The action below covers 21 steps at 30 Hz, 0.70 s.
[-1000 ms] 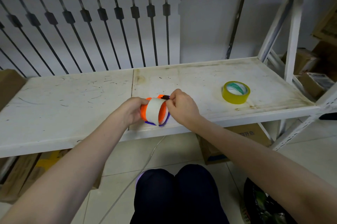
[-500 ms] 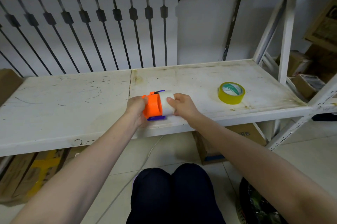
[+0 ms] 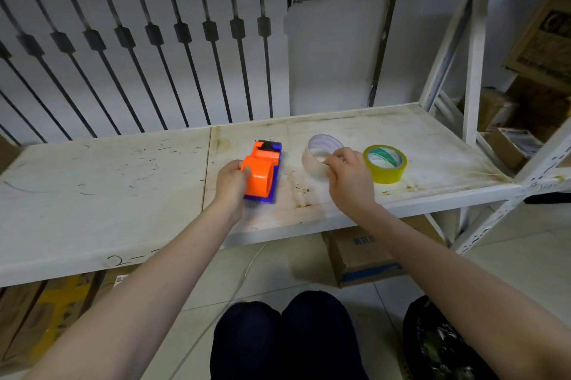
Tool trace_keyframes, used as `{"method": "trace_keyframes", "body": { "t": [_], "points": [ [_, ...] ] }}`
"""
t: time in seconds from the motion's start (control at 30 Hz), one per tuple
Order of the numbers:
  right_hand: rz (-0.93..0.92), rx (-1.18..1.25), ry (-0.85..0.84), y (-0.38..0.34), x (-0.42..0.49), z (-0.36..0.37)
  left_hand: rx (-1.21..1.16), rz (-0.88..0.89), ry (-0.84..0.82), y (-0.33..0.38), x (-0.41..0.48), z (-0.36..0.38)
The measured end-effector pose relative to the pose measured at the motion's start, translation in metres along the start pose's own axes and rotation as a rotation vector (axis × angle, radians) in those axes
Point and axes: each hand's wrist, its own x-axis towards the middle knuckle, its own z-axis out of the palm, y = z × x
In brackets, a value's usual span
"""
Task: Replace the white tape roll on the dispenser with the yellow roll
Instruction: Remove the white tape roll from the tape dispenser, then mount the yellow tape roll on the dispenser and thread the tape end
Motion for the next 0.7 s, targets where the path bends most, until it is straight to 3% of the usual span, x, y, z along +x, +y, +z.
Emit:
{"method": "trace_keyframes", "body": {
  "t": [0.1, 0.17, 0.37, 0.7],
  "points": [
    [0.034, -0.038, 0.148, 0.019, 0.001, -0.004, -0.441, -0.301, -0.079, 0.003, 0.000, 0.009],
    [0.168, -0.048, 0.212, 0.032, 0.009, -0.013, -0.513, -0.371, -0.128, 0.001, 0.001, 0.017],
    [0.482, -0.134, 0.319, 0.097, 0.032, -0.038, -0.519, -0.453, -0.193, -0.009, 0.009, 0.045],
    [0.693, -0.218, 0.125, 0.157, 0.019, -0.032, -0.490, -0.508, -0.197, -0.012, 0.014, 0.066]
  ]
}}
